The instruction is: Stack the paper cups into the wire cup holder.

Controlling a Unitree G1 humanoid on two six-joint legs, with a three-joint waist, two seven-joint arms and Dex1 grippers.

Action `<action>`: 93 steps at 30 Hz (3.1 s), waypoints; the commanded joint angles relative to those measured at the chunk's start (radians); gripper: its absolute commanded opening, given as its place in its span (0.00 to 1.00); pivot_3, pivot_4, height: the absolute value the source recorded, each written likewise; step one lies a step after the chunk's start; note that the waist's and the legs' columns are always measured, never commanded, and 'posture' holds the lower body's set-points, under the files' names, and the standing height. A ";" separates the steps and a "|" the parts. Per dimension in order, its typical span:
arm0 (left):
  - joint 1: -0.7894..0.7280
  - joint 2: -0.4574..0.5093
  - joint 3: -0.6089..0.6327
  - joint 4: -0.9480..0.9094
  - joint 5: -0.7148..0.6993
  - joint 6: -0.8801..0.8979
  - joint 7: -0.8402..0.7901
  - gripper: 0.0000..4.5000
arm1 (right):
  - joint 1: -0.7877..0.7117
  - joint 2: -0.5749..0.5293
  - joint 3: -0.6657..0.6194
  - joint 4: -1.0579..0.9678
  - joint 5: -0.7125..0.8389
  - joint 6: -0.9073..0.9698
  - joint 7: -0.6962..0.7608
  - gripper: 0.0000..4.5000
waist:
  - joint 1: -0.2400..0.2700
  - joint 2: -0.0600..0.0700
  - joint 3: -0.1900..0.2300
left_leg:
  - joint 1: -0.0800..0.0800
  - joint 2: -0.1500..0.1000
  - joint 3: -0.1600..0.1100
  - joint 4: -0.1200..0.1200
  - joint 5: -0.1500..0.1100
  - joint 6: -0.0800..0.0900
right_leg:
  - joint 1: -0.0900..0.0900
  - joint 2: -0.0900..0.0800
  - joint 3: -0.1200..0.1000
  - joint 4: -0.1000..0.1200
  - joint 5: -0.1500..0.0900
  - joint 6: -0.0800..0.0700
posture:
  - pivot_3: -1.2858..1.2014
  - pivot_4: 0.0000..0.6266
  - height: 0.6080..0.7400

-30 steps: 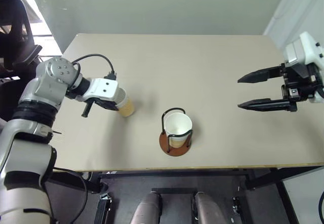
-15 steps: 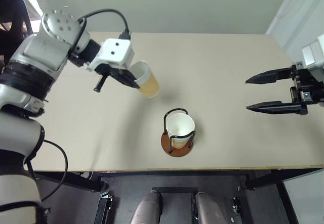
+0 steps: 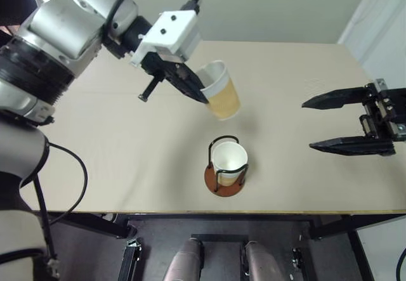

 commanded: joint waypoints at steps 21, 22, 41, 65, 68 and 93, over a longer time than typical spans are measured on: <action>0.003 0.096 -0.128 -0.202 -0.071 -0.110 -0.029 0.02 | -0.064 -0.135 -0.036 0.066 0.104 0.115 0.034 0.74 | 0.002 0.001 0.000 | -0.001 -0.002 -0.004 0.003 -0.001 0.001 | 0.002 -0.002 -0.002 0.000 -0.002 0.002 | 0.52 0.24 1.00; 0.006 0.094 -0.129 -0.210 -0.075 -0.108 -0.029 0.02 | -0.067 -0.136 -0.037 0.066 0.104 0.116 0.035 0.74 | 0.001 0.001 0.000 | -0.001 -0.002 -0.004 0.003 -0.001 0.001 | 0.002 -0.002 -0.001 0.000 -0.002 0.003 | 0.52 0.24 1.00; 0.051 -0.033 -0.124 -0.073 0.053 -0.217 -0.029 0.02 | -0.060 -0.123 -0.048 0.048 0.101 0.116 0.008 0.74 | 0.004 0.001 0.000 | 0.000 -0.002 -0.004 0.004 -0.001 0.001 | 0.004 -0.002 -0.001 0.000 -0.002 0.003 | 0.52 0.24 1.00; 0.062 -0.107 -0.096 -0.038 0.071 -0.260 -0.029 0.96 | -0.015 -0.124 -0.065 0.038 0.089 0.097 0.008 0.74 | 0.010 0.001 0.000 | -0.001 -0.003 -0.005 0.005 -0.002 0.002 | 0.005 -0.004 -0.001 0.000 -0.003 0.004 | 0.52 0.24 1.00; 0.095 -0.174 0.032 0.050 0.115 -0.220 -0.029 0.99 | -0.017 -0.121 -0.053 0.043 0.078 0.089 0.002 0.74 | 0.011 0.001 0.000 | -0.001 -0.003 -0.005 0.005 -0.002 0.003 | 0.005 -0.004 -0.001 0.000 -0.002 0.004 | 0.52 0.24 1.00; 0.893 -0.047 1.034 -0.097 0.250 0.403 0.528 0.99 | -0.041 0.312 0.125 0.457 -0.451 -0.174 -0.547 0.74 | -0.002 0.003 -0.001 | 0.019 0.000 -0.002 0.000 0.005 0.000 | 0.017 -0.001 0.001 0.001 0.005 -0.002 | 0.52 0.24 1.00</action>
